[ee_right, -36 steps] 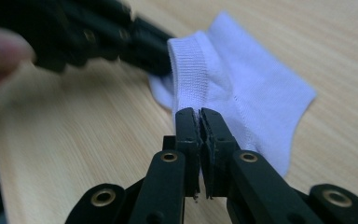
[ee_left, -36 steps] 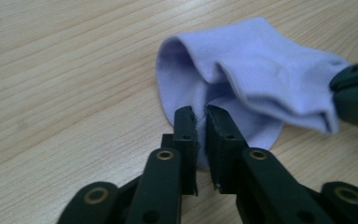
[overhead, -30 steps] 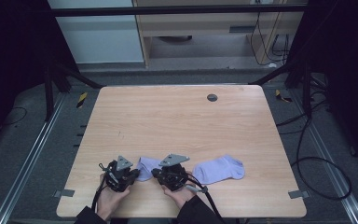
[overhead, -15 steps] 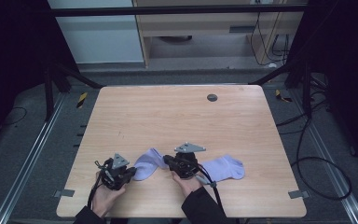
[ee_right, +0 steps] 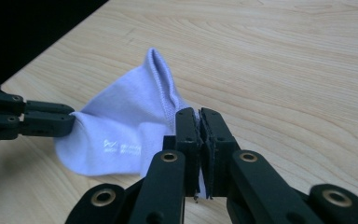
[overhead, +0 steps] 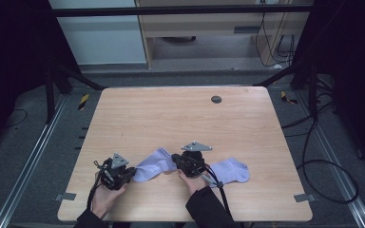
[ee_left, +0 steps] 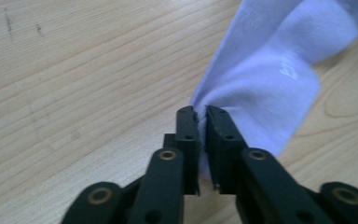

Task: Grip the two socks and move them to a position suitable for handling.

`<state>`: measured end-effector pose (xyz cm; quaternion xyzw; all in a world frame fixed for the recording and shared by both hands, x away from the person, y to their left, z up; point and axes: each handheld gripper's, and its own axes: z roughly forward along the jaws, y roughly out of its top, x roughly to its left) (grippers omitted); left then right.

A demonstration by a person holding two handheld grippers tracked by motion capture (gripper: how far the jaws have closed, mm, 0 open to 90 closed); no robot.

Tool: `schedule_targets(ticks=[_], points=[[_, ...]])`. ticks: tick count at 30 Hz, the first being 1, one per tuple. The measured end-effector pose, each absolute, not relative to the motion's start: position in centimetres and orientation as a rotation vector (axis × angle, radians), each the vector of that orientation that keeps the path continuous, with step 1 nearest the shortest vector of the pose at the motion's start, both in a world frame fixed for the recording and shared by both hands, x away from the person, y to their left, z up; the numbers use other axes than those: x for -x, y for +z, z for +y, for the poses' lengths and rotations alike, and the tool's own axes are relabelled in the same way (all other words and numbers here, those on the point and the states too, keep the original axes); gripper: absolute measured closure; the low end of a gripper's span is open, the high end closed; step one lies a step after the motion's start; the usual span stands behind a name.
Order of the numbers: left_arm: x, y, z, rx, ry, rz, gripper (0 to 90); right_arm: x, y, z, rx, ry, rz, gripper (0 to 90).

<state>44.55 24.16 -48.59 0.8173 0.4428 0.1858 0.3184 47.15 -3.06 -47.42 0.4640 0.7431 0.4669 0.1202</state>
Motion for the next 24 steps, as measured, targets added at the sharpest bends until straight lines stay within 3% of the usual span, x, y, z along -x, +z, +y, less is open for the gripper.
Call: schedule_targets(ticks=[4, 8, 13, 18, 24], points=[[-44.6, -48.5, 24.8, -2.096, 0.530, 1.206, 71.2, -47.1, -47.8, -3.0, -1.363, 1.298, 2.168, 84.4], [-44.2, -48.0, 25.2, -2.025, 0.556, 1.234, 63.7, -47.2, -47.9, -3.5, -1.350, 1.262, 2.140, 73.6], [-44.2, -48.2, 24.7, -2.039, 0.531, 1.241, 60.9, -47.2, -48.2, -3.7, -1.337, 1.216, 2.169, 66.9], [-44.5, -48.9, 24.0, -2.082, 0.517, 1.256, 63.3, -47.6, -49.1, -3.6, -1.347, 1.134, 2.203, 65.9], [-44.8, -49.3, 23.6, -2.104, 0.477, 1.266, 78.2, -48.0, -49.9, -3.4, -1.354, 1.042, 2.230, 74.7]])
